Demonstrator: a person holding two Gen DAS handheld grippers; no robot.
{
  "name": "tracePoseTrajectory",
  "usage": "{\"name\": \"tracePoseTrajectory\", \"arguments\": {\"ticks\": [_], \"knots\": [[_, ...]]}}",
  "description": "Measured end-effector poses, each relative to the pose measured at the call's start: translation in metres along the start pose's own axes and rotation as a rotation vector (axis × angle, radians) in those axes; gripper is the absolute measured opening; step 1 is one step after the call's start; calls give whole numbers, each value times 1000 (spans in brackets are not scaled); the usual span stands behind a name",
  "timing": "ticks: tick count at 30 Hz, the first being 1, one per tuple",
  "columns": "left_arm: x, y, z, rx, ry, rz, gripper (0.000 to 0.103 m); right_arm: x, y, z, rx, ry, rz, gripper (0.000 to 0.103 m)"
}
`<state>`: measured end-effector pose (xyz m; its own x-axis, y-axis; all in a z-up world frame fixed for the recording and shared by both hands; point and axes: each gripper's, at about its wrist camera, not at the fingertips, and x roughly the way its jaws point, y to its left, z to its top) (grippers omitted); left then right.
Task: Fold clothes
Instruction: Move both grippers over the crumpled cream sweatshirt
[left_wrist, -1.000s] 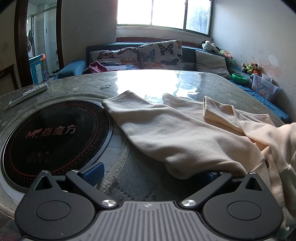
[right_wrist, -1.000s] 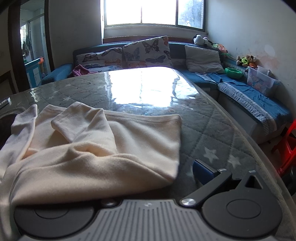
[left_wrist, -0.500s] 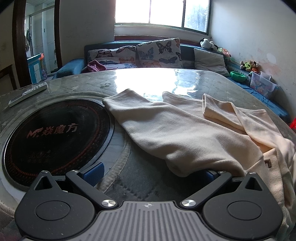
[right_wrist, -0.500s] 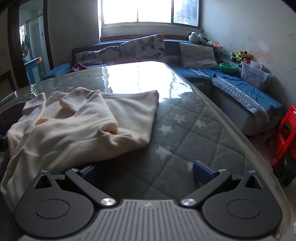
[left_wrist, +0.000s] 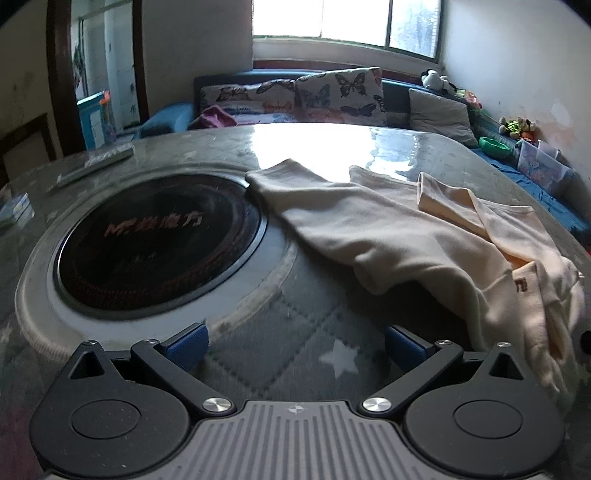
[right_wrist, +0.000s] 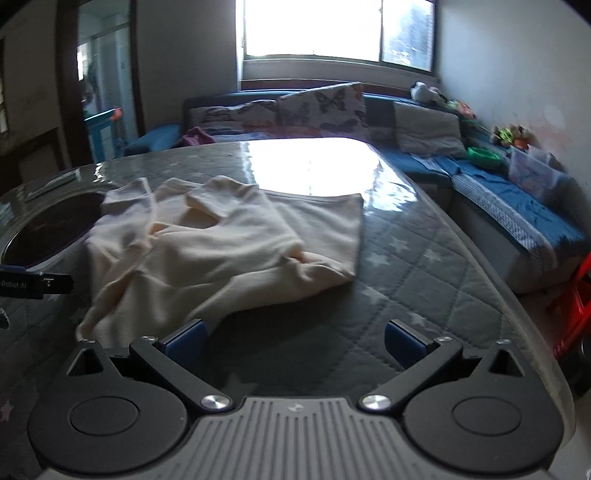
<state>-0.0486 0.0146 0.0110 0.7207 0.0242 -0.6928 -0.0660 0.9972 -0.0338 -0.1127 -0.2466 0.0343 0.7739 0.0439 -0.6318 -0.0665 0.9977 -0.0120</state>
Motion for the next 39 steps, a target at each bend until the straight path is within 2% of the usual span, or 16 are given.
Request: {"name": "tracePoseTrajectory", "arguments": {"ticks": [8, 18, 39], "knots": [[-14, -2, -7, -35, 52, -8, 103, -6, 8, -8, 16, -21, 58, 103], [-24, -13, -7, -29, 71, -22, 103, -11, 13, -12, 22, -34, 117, 103], [-33, -32, -1, 12, 70, -59, 103, -11, 33, -8, -32, -30, 168, 103]]}}
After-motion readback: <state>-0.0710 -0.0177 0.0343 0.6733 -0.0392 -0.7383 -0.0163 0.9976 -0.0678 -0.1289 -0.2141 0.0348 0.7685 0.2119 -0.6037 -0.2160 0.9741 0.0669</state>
